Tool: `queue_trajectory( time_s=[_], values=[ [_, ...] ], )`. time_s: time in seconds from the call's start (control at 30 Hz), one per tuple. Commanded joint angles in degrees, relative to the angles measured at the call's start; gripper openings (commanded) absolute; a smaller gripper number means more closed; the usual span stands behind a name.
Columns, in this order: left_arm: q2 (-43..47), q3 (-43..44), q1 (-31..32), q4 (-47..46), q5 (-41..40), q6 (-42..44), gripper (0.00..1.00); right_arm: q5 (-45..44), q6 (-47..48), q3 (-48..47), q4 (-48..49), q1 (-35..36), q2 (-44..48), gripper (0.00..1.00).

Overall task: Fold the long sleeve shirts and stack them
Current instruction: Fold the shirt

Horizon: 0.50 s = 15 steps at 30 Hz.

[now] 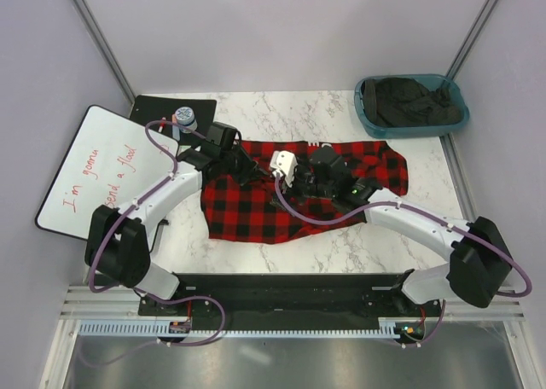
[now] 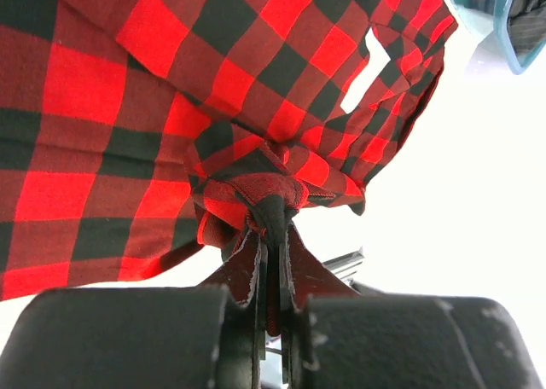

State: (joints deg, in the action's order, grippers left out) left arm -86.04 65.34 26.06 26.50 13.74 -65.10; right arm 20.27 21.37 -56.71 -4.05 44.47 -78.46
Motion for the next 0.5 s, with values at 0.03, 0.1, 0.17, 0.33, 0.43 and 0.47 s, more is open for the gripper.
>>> queue_trajectory(
  time_s=[0.03, 0.1, 0.17, 0.33, 0.43, 0.47],
  values=[
    [2.8, -1.1, -0.1, -0.5, 2.5, -5.6, 0.06, -6.6, -3.0, 1.0, 8.2, 1.2, -2.8, 0.87],
    [3.2, -1.4, -0.2, -0.6, 2.3, -6.3, 0.06, -7.7, -2.8, 0.9, 8.1, 1.6, -3.9, 0.81],
    [3.3, -2.0, -0.3, -0.7, 2.3, -6.9, 0.06, -9.0, -2.6, 1.2, 8.2, 1.6, -4.6, 0.75],
    [3.9, -2.8, -0.3, -1.5, 3.4, -9.1, 0.06, -10.2, -3.7, 0.2, 9.0, 1.7, -8.4, 0.66],
    [4.2, -2.8, -0.4, -1.5, 3.8, -9.2, 0.06, -10.2, -3.3, -1.5, 6.7, 1.7, -10.3, 0.48],
    [4.4, -2.8, -0.4, -1.6, 3.9, -9.1, 0.06, -10.2, -3.3, -2.3, 6.0, 1.7, -10.7, 0.34]
  ],
)
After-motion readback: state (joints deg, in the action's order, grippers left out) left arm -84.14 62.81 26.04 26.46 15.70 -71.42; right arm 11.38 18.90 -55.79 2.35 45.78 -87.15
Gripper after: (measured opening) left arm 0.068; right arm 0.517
